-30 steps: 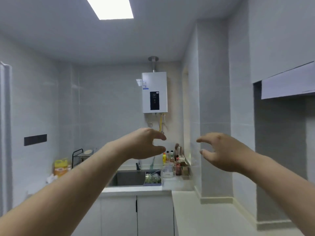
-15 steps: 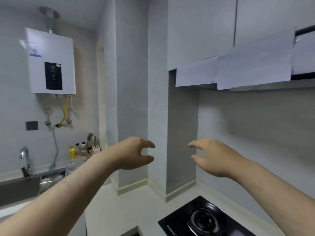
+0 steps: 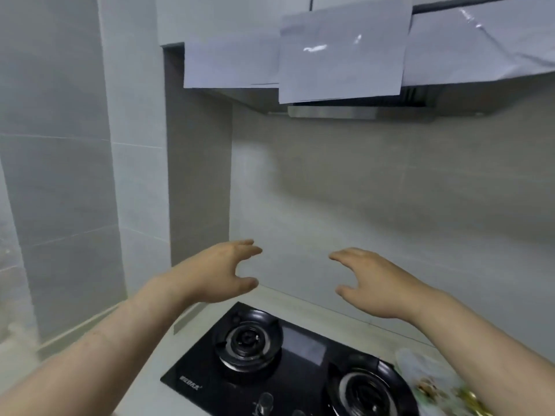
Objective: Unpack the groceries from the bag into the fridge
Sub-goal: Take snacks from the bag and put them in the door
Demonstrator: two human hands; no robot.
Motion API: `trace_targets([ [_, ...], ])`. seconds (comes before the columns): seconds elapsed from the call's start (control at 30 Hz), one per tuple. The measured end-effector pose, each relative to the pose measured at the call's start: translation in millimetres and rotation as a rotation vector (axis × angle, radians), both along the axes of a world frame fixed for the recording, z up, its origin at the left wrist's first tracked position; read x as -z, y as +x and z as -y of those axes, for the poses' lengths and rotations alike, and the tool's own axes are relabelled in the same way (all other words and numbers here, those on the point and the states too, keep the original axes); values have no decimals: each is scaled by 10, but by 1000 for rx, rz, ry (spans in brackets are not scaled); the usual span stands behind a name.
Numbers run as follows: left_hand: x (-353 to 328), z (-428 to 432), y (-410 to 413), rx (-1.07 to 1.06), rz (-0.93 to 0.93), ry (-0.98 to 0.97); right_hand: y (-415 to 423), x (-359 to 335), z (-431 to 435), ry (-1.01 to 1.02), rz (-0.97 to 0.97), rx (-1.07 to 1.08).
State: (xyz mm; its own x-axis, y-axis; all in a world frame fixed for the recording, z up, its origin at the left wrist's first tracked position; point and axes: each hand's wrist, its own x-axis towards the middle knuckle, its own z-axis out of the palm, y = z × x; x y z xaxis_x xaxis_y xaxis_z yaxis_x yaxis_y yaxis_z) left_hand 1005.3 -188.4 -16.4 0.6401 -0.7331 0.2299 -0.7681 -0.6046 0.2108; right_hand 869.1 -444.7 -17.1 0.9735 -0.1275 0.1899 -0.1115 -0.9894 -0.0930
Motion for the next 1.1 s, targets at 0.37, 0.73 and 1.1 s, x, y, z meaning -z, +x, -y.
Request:
trace_targets([
  [0.37, 763, 1530, -47, 292, -154, 112, -899, 756, 1288, 126, -112, 417],
  [0.73, 1512, 2962, -316, 373, -321, 173, -1451, 1667, 2613, 338, -151, 612],
  [1.1, 2714, 4177, -801, 379, -568, 314, -1545, 2539, 3708, 447, -239, 616],
])
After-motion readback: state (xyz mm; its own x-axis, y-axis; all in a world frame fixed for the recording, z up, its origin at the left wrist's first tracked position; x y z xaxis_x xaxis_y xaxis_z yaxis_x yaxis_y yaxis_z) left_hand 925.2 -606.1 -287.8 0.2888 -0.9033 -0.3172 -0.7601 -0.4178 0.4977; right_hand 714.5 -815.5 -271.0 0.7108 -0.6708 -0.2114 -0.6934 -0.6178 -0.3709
